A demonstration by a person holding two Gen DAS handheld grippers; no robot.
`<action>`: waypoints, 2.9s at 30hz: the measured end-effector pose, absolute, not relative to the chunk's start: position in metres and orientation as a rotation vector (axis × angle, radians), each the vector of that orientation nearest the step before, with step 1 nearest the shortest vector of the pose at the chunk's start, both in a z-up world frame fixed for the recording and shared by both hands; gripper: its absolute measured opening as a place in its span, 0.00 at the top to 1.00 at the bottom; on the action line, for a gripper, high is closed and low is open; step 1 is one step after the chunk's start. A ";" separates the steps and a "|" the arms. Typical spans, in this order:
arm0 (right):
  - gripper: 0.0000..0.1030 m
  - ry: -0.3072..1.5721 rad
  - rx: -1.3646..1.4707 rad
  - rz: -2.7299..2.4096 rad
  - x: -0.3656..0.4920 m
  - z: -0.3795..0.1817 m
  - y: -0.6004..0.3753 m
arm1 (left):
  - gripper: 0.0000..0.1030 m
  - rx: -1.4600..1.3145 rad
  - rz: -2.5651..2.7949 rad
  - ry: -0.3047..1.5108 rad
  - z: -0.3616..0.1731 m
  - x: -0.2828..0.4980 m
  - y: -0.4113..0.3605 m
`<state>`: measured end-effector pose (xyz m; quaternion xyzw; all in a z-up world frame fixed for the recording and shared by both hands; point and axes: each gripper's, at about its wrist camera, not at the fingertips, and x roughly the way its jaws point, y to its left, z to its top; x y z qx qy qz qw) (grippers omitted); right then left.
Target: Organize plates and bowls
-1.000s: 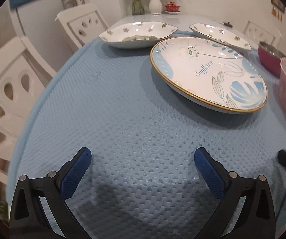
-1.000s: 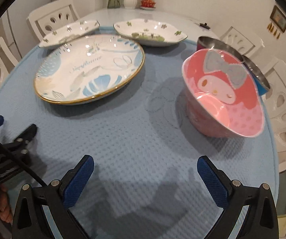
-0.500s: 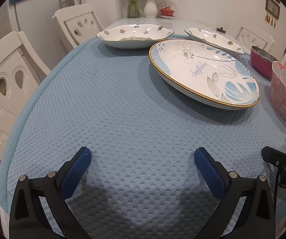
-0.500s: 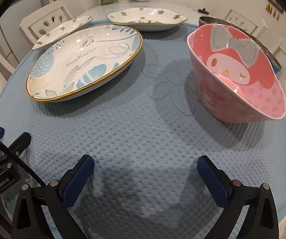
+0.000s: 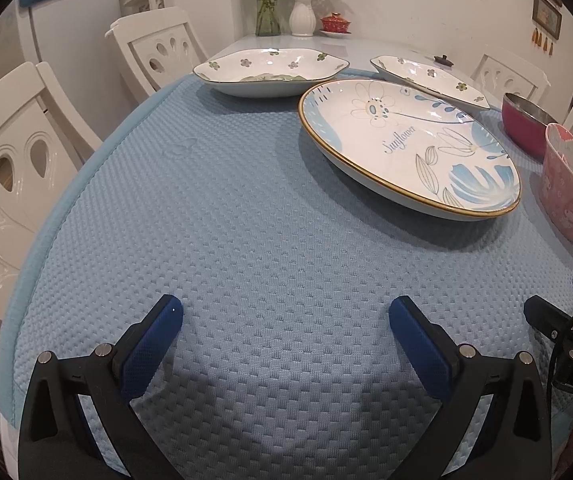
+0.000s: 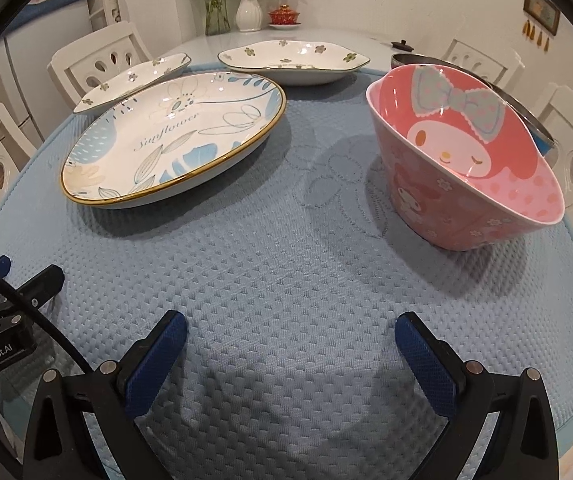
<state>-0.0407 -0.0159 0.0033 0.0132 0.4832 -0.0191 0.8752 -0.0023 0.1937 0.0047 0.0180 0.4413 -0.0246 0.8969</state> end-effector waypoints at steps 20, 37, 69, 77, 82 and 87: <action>0.00 0.997 0.034 -0.044 -0.041 0.004 -0.017 | 0.00 0.038 -0.051 0.914 0.004 -0.002 0.193; 0.00 0.992 0.034 -0.048 -0.042 0.003 -0.017 | 0.00 0.038 -0.051 0.914 0.004 -0.002 0.193; 0.00 0.999 0.036 -0.055 -0.041 0.003 -0.017 | 0.00 0.023 -0.018 1.171 0.009 0.008 0.194; 0.00 1.185 0.098 -0.119 -0.028 0.038 -0.010 | 0.02 0.115 -0.045 1.102 0.048 -0.005 0.204; 0.00 1.060 0.068 -0.078 -0.026 0.090 0.011 | 0.02 0.081 -0.039 1.041 0.086 -0.002 0.213; 0.00 1.008 0.082 -0.057 -0.019 0.117 0.021 | 0.02 0.068 -0.066 0.994 0.103 0.005 0.207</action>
